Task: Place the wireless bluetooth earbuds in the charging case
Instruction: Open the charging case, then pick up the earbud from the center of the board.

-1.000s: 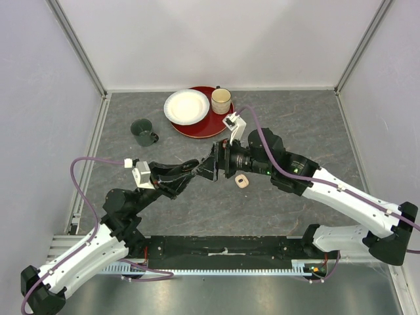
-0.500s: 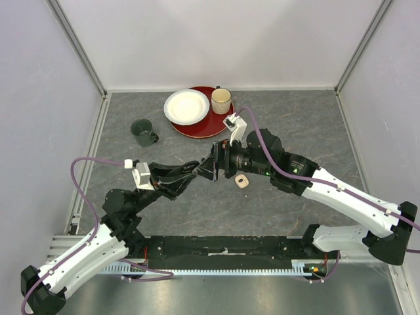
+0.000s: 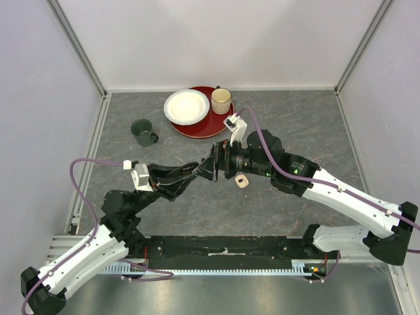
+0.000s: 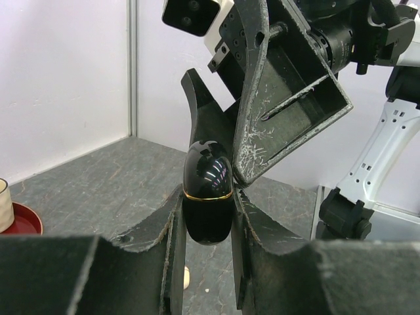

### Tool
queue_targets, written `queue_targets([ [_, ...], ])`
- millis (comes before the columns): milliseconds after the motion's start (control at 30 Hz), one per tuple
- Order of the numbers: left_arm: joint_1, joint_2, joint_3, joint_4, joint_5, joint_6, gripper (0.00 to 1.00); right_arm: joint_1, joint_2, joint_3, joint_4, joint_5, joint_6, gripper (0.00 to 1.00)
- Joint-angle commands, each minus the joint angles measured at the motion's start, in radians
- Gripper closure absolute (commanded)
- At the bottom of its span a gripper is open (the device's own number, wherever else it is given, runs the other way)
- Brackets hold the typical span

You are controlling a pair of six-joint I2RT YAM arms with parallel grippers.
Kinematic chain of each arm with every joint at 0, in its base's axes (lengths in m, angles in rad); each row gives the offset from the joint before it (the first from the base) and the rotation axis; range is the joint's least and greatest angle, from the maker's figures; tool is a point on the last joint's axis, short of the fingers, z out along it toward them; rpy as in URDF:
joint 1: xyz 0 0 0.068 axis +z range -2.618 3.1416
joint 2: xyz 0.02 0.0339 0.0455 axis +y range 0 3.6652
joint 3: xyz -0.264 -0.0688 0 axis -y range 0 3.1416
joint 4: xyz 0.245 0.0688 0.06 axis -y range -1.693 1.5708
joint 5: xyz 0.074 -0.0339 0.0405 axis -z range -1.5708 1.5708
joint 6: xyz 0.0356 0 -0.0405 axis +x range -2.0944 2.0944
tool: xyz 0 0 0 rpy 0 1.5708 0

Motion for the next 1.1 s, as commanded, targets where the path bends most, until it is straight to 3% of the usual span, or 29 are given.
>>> queue_targets([
  [0, -0.006, -0.023, -0.006, 0.033, 0.071, -0.03, 0.98, -0.005, -0.011, -0.006, 0.076, 0.058, 0.022, 0.1],
  [467, -0.006, -0.052, -0.018, -0.015, 0.048, -0.03, 0.98, -0.005, -0.005, -0.016, 0.14, 0.009, 0.048, 0.09],
  [667, -0.006, -0.086, -0.038, -0.044, 0.007, -0.03, 0.98, -0.007, -0.086, -0.069, 0.3, -0.009, 0.044, 0.09],
  [900, -0.006, -0.141, -0.043, -0.11, -0.018, -0.027, 0.98, -0.03, -0.122, -0.066, 0.279, 0.089, 0.018, 0.07],
  [1067, -0.006, -0.185, -0.02, -0.168, -0.03, -0.007, 0.98, -0.126, -0.074, -0.055, 0.089, 0.256, 0.055, 0.12],
])
